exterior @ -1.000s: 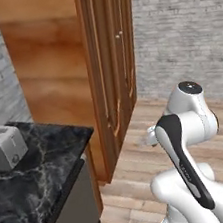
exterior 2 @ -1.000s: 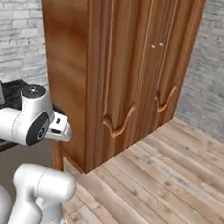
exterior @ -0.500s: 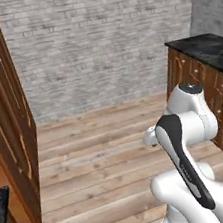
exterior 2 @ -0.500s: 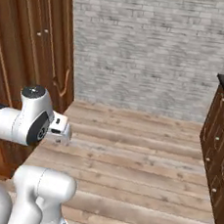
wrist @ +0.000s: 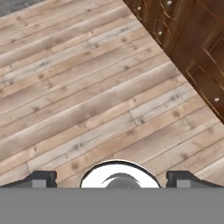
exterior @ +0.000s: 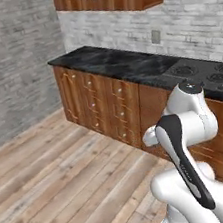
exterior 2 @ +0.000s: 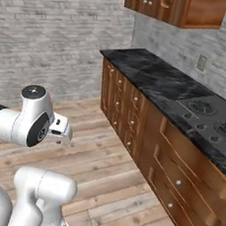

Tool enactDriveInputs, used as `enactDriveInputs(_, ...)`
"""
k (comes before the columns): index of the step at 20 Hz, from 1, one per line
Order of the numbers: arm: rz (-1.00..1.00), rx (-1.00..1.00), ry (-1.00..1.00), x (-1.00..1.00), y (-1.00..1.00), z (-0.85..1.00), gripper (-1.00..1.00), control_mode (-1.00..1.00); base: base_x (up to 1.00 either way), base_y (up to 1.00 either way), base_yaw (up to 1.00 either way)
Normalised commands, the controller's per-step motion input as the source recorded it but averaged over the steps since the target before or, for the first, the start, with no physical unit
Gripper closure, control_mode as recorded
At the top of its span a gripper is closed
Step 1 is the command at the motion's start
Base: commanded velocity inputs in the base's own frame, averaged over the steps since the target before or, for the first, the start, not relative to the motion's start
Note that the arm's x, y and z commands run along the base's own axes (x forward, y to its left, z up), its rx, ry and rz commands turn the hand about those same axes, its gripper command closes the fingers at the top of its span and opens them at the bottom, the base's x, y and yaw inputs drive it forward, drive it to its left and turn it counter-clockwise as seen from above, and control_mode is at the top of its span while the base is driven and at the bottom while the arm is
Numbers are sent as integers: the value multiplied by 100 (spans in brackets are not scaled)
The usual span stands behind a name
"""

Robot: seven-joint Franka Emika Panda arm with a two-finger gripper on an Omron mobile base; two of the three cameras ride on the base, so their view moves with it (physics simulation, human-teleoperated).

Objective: Pick the cup and bowl from the counter and place them on the counter next to the sink.

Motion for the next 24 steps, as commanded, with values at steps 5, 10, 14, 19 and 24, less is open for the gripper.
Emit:
enactDriveInputs(5,0,0,0,0,0,0,-100,100,9,-7,-93)
enactDriveInputs(10,0,0,0,0,0,0,-100,100,9,-2,-94)
enactDriveInputs(14,0,0,0,0,0,0,-100,100,58,-1,-63)
enactDriveInputs(19,0,0,0,0,0,0,-100,100,100,-20,2)
enactDriveInputs(24,0,0,0,0,0,0,-100,100,100,-76,3)
